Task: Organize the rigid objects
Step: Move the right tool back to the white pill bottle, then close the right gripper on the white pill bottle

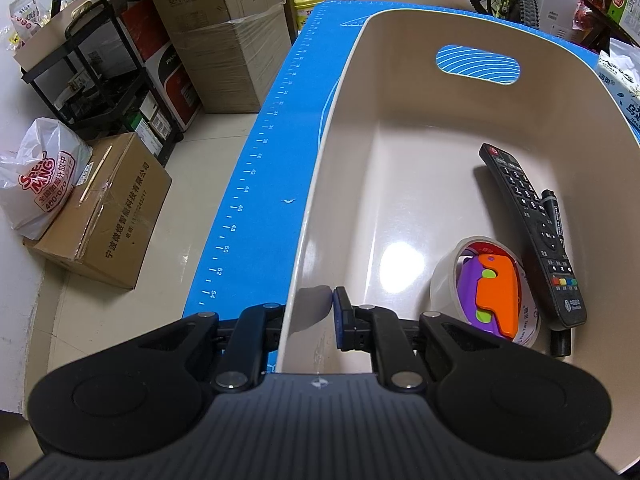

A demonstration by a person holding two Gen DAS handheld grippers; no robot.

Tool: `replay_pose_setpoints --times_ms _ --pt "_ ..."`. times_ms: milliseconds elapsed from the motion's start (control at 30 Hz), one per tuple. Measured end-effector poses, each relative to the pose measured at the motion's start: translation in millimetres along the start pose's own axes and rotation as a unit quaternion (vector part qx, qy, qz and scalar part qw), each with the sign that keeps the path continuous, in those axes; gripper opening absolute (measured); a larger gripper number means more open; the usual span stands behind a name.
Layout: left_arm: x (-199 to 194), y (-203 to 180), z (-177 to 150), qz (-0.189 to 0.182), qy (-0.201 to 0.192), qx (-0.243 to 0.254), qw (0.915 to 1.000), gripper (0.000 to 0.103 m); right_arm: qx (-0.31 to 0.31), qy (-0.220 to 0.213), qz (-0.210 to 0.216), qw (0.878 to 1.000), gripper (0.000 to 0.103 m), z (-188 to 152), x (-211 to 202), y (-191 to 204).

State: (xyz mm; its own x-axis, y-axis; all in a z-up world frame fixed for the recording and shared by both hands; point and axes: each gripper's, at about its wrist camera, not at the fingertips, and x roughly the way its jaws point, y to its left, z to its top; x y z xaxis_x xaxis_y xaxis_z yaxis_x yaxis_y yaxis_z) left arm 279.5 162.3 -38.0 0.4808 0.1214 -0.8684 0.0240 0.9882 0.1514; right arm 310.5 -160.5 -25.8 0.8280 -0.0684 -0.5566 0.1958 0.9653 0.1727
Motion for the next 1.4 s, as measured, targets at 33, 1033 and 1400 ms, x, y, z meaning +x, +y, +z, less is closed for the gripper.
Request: replay_pose_setpoints --times_ms 33,1033,1400 --pt "0.0 0.2 -0.1 0.0 0.0 0.0 1.0 0.017 0.002 0.004 -0.009 1.0 0.088 -2.3 3.5 -2.9" --pt "0.7 -1.3 0.4 0.003 0.0 0.003 1.0 0.017 -0.023 0.077 -0.067 0.995 0.095 -46.3 63.1 -27.6" --pt "0.4 -1.4 0.7 0.003 0.0 0.003 1.0 0.018 -0.011 0.072 -0.059 0.996 0.094 -51.6 69.7 -34.6"
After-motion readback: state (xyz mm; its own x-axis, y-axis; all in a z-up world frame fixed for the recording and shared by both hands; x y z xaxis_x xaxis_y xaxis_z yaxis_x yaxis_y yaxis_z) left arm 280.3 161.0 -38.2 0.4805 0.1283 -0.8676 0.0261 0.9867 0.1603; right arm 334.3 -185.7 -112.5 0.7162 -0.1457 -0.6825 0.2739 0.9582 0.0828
